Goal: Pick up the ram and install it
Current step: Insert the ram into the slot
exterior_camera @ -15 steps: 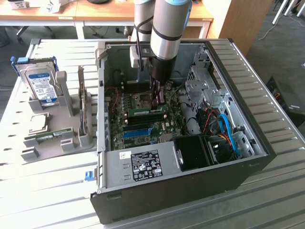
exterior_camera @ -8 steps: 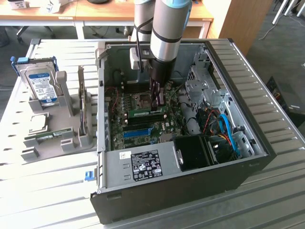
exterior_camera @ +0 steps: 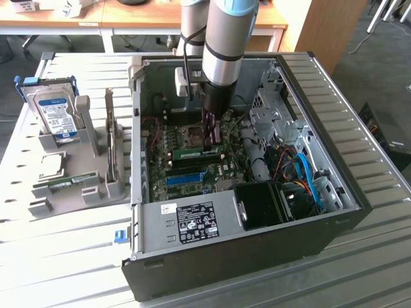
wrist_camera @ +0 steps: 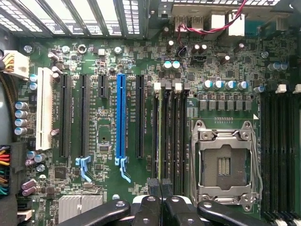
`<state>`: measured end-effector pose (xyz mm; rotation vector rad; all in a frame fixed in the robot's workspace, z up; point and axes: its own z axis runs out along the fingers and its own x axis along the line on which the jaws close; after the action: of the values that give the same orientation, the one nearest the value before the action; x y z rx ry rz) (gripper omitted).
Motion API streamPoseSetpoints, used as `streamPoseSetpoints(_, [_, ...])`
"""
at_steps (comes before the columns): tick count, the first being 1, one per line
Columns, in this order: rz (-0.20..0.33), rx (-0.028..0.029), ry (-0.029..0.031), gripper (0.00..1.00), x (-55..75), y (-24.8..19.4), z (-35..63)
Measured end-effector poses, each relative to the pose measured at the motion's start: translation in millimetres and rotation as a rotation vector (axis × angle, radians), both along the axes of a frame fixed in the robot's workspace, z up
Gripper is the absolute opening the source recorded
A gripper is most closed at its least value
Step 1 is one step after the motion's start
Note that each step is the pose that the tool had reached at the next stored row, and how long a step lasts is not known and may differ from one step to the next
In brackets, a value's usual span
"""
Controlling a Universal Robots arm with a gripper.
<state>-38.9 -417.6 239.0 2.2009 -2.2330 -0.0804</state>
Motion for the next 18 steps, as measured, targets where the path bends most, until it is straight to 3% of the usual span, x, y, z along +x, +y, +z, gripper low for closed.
streamPoseSetpoints(18, [0.000,-0.0001,0.0000,0.11,0.0,-1.6,-0.2])
